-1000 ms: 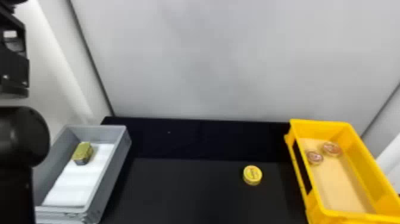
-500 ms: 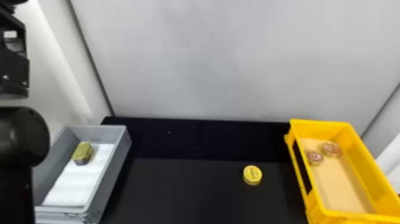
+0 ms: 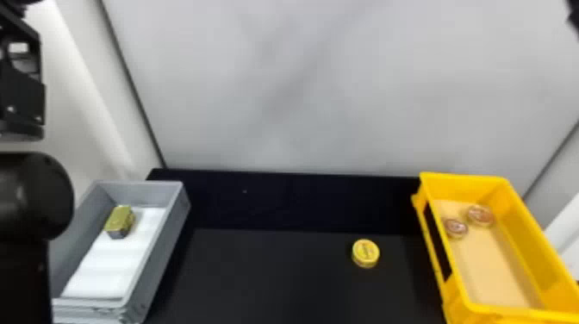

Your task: Pick up the round yellow can and place it in the yellow rectangular box

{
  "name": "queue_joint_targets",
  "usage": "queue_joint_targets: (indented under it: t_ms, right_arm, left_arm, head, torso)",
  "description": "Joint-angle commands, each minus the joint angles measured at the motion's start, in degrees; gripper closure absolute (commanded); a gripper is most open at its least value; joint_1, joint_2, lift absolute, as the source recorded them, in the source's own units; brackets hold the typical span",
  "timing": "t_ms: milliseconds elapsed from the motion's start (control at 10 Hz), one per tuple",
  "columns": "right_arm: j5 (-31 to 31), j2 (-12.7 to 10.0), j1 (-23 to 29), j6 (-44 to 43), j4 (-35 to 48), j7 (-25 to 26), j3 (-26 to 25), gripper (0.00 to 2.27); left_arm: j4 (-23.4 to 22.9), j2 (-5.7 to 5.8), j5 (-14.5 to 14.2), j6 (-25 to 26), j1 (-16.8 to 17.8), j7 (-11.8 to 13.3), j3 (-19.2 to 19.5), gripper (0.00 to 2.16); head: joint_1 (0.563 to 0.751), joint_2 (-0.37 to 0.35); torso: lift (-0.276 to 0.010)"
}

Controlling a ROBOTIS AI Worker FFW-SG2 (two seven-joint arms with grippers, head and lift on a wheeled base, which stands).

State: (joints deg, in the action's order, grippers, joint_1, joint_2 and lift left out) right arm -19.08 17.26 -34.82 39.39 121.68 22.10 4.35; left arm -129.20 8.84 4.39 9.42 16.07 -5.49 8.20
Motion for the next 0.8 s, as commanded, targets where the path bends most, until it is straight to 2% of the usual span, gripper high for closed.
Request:
queue_joint_targets:
  t_ms: [0,100,300,500,700]
  right_arm:
    - [-1.2,-3.0,4.5,13.3,-1.4,-6.0,-2.3,0.13]
    - [-1.0,-3.5,5.9,17.9,-2.8,-9.8,-2.2,0.13]
    - [-0.9,-3.5,9.2,23.0,-5.2,-13.8,-0.7,0.13]
    - [-1.2,-3.5,12.6,26.7,-9.5,-23.4,-2.6,0.12]
    - [-0.1,-3.3,13.4,31.7,-15.1,-31.0,-3.0,0.12]
  left_arm:
    - [-0.1,-0.05,0.0,1.5,0.2,0.0,-0.7,0.14]
    - [-0.1,-0.22,0.0,1.7,0.3,0.0,-1.1,0.14]
    - [0.1,-0.49,0.0,2.0,0.5,0.2,-1.4,0.14]
    - [0.5,-0.84,-0.2,2.0,0.9,0.2,-1.9,0.14]
    - [1.1,-1.10,-0.3,2.0,1.2,0.2,-2.4,0.14]
  head:
    - [0.663,0.054]
    - [0.663,0.054]
    - [0.663,0.054]
    - [0.663,0.054]
    - [0.663,0.054]
  torso:
    - [-0.007]
    - [-0.007]
    - [-0.007]
    - [-0.007]
    - [-0.007]
